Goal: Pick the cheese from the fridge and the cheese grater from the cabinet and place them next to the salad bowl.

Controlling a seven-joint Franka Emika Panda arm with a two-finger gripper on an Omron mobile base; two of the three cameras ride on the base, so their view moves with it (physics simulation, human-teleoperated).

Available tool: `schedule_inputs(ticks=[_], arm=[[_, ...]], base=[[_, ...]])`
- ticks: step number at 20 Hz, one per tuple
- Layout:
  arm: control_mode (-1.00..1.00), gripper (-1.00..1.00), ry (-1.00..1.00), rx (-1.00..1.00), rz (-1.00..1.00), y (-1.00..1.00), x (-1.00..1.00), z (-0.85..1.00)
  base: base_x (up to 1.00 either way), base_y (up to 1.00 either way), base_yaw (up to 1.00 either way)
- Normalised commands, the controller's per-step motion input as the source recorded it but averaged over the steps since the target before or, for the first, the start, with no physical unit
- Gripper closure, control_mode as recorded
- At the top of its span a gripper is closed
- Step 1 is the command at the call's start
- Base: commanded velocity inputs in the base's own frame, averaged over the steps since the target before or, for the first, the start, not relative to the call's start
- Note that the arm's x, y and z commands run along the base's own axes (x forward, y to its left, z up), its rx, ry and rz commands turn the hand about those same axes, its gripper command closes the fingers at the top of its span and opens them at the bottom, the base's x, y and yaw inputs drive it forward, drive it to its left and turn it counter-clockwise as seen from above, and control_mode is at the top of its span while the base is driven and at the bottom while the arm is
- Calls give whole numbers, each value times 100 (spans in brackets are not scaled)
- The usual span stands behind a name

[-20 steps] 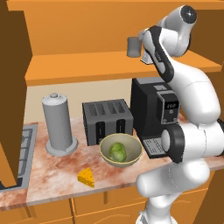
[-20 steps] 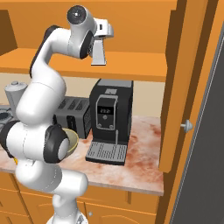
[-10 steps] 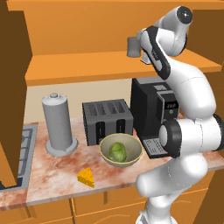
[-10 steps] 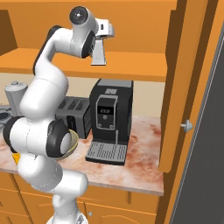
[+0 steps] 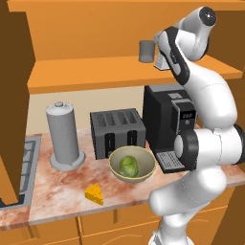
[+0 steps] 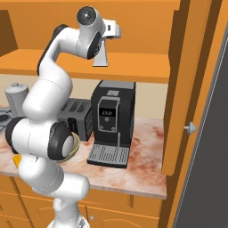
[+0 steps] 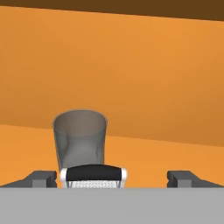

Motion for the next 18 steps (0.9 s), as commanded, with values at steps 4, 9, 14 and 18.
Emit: schedule_inputs(ticks=[4,9,14,18], arm=[[-100,-100,0,0,0,0,0,-14],[-100,-100,0,0,0,0,2,-6],[-100,-100,0,0,0,0,5,-3],[-100,-100,1,0,0,0,0,-5]], base=[[0,0,0],[0,0,0],[0,0,0],[0,0,0]])
